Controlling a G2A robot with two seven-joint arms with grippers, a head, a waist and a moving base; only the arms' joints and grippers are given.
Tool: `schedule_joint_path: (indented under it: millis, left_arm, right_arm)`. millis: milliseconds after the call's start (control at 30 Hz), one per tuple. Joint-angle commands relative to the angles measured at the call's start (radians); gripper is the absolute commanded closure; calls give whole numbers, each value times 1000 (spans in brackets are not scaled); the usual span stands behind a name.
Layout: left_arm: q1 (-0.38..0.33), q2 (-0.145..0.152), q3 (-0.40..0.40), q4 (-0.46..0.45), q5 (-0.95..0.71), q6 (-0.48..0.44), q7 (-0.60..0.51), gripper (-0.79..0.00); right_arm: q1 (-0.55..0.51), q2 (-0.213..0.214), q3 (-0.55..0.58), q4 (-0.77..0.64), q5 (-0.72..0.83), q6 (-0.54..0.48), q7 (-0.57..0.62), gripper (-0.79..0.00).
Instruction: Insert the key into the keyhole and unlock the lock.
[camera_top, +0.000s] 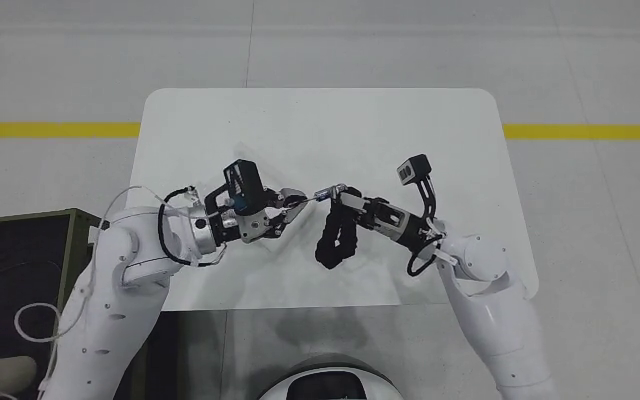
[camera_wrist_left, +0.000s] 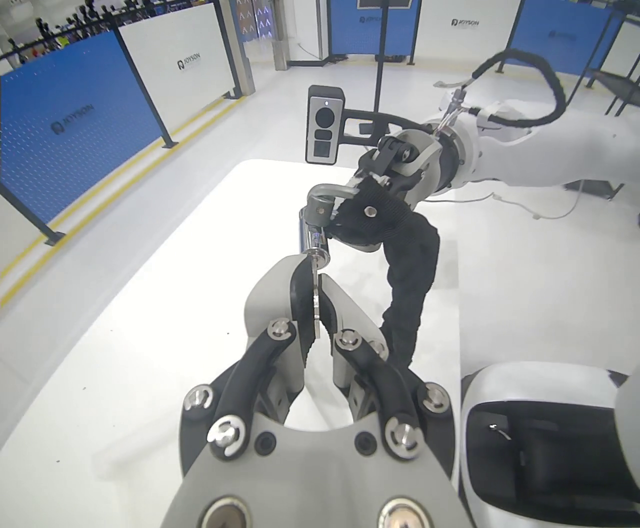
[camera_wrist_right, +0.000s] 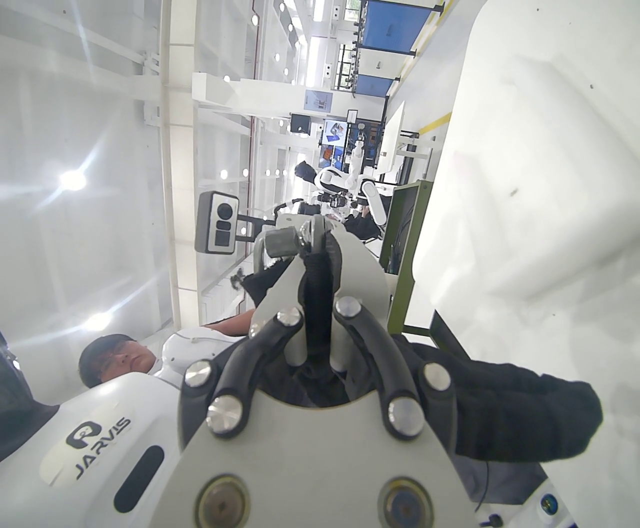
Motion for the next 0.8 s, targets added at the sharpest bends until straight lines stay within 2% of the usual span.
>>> schedule_joint_path:
  millis: [0,200,367,467,500,533,633,767]
  left_arm:
    - [13,-2,13,3,122,12,78,0]
    - [33,-4,55,14,441,73,293,0]
    - [55,-2,69,43,633,176,515,0]
    - [59,-2,73,53,655,189,545,0]
    - [59,-2,73,53,655,189,545,-606]
    - [59,-2,73,53,655,189,545,-785]
    - [59,-2,73,53,655,189,545,-785]
    - [59,-2,73,53,655,189,545,-785]
  right_arm:
    - [1,1,1,-1,-2,3,-1,0]
    - [5,7,8,0,5,11,-10,0]
    - [5,10,7,11,13,14,-11,0]
    - [3,12,4,20,16,18,-23,0]
    - [3,12,5,21,12,19,-30,0]
    - [2,13,8,23,9,18,-42,0]
    - [-3,18,36,25,-41,10,-96,0]
    - [-29,33,105,-15,-224,4,-184,0]
